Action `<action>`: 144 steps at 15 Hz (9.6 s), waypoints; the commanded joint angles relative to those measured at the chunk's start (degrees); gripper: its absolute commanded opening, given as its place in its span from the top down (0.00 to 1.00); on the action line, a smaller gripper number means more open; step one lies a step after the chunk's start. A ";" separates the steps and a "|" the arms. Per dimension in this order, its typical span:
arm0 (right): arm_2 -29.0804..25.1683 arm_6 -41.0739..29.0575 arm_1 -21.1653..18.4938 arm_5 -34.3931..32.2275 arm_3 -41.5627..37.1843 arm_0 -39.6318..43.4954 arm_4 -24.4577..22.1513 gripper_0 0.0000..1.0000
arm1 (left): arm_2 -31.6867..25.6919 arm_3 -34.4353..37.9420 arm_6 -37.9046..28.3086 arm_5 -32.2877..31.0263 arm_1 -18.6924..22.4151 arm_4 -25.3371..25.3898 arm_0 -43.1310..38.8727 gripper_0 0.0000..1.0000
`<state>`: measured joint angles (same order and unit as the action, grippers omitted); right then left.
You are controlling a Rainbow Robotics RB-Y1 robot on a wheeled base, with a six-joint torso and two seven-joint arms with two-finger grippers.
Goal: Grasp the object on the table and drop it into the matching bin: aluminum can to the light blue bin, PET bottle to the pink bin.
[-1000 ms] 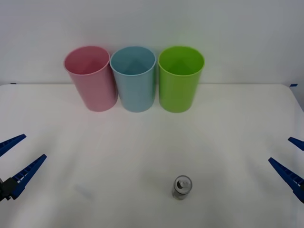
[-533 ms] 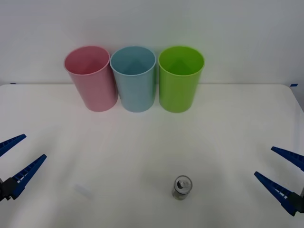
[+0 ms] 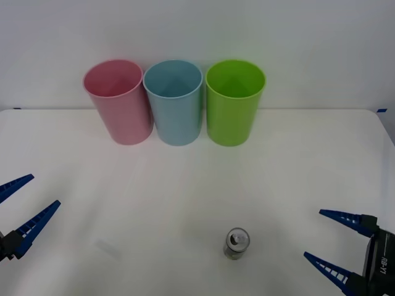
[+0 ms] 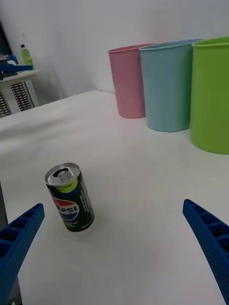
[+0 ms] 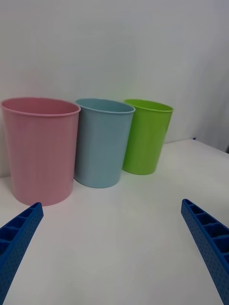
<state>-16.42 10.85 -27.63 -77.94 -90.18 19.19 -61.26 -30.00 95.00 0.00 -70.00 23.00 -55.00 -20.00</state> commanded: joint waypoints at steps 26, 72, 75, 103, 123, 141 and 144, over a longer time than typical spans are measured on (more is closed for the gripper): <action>27.06 18.24 4.51 15.10 14.24 -14.26 -5.62 0.00 | 0.00 0.00 0.00 0.00 0.00 0.00 0.00 0.00; 21.17 -17.26 1.35 31.71 -19.77 -12.95 0.27 1.00 | 0.00 0.00 0.00 0.00 0.00 0.00 0.00 0.00; 20.73 -18.58 1.35 33.29 -20.30 -15.76 0.27 1.00 | 0.00 0.00 0.00 0.00 0.00 0.00 0.00 0.00; 28.73 -27.81 24.73 67.30 20.48 -60.76 -24.69 1.00 | 0.00 0.00 0.00 0.00 0.00 0.00 0.00 0.00; 28.29 -23.68 27.80 70.99 31.56 -68.23 -25.57 0.00 | 0.00 0.00 0.00 0.00 0.00 0.00 0.00 0.00; 29.43 -23.24 15.94 55.88 6.16 -48.01 -23.73 0.00 | 0.00 0.00 0.00 0.00 0.00 0.00 0.00 0.00; 31.72 -23.33 10.67 55.61 -2.11 -41.25 -21.18 0.00 | 0.00 0.00 0.00 0.00 0.00 0.00 0.00 0.00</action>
<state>14.73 -12.47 -15.51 -22.32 -89.95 -23.91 -83.03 -30.00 95.00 0.00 -70.00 23.00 -55.00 -20.00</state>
